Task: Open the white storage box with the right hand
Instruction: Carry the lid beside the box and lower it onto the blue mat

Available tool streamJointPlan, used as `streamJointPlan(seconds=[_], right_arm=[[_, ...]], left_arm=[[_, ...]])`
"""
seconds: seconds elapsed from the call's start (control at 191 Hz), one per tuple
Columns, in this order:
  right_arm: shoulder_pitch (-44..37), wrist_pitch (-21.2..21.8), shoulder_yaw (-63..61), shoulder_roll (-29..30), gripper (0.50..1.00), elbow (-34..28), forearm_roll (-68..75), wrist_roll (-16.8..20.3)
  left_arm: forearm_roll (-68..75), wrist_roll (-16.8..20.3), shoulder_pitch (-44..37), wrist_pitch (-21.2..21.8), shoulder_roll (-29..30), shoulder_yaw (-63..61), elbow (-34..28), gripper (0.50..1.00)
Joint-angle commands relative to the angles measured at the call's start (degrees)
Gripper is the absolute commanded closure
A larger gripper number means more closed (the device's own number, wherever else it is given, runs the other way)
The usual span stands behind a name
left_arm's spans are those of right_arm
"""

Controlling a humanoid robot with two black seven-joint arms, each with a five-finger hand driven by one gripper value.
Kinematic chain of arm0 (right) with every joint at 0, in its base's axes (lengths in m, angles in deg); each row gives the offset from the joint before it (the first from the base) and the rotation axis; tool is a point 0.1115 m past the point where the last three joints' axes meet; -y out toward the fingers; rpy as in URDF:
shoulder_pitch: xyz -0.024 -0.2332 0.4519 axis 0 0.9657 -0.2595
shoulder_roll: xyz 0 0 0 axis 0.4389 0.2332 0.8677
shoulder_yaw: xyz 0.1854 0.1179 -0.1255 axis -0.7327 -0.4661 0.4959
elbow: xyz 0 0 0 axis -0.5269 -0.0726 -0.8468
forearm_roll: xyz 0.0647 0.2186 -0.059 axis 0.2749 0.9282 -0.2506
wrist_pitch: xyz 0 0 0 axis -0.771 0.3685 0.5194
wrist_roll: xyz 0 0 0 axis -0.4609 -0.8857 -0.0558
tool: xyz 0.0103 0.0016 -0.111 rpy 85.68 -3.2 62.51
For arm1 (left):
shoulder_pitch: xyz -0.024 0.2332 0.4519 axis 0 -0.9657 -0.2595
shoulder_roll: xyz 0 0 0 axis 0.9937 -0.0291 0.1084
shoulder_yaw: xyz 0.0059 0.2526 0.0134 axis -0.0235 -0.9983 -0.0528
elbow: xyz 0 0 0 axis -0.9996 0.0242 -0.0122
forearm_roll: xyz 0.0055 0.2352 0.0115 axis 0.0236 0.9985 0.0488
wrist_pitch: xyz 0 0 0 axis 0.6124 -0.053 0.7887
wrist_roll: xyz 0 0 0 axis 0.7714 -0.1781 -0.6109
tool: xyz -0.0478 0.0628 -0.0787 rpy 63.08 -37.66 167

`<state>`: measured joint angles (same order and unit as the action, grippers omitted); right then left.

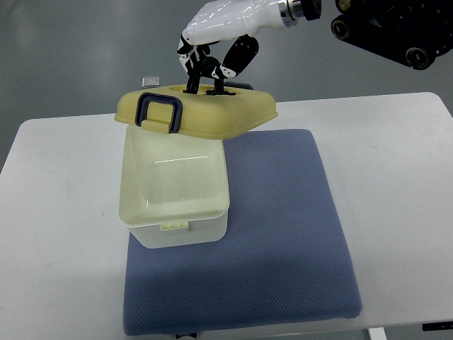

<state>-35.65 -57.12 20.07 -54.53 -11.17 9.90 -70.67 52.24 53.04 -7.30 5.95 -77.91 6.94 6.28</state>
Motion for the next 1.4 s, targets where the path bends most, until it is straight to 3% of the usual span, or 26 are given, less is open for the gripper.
streamJointPlan(seconds=[0.0, 0.314, 0.69, 0.821, 1.067, 1.396], right_arm=[[0.2, -0.1, -0.3, -3.8, 1.000, -1.6, 0.0, 0.0], [4.7, -1.0, -0.1, -12.1, 1.000, -2.9, -0.9, 0.0], [16.9, -14.6, 1.0, -18.7, 1.000, -3.5, -9.4, 0.0], [19.2, -18.1, 1.8, -18.8, 1.000, -3.2, -9.8, 0.0], [22.4, -18.6, 1.8, -17.6, 1.000, -2.2, -10.3, 0.0], [24.6, -21.1, 1.9, -11.4, 1.000, 1.1, -10.4, 0.0]], left_arm=[[0.0, 0.0, 0.0, 0.0, 0.0, 0.0, 0.0, 0.500], [0.0, 0.0, 0.0, 0.0, 0.0, 0.0, 0.0, 0.500], [0.0, 0.0, 0.0, 0.0, 0.0, 0.0, 0.0, 0.500], [0.0, 0.0, 0.0, 0.0, 0.0, 0.0, 0.0, 0.500], [0.0, 0.0, 0.0, 0.1, 0.0, 0.0, 0.0, 0.500], [0.0, 0.0, 0.1, 0.0, 0.0, 0.0, 0.0, 0.500]])
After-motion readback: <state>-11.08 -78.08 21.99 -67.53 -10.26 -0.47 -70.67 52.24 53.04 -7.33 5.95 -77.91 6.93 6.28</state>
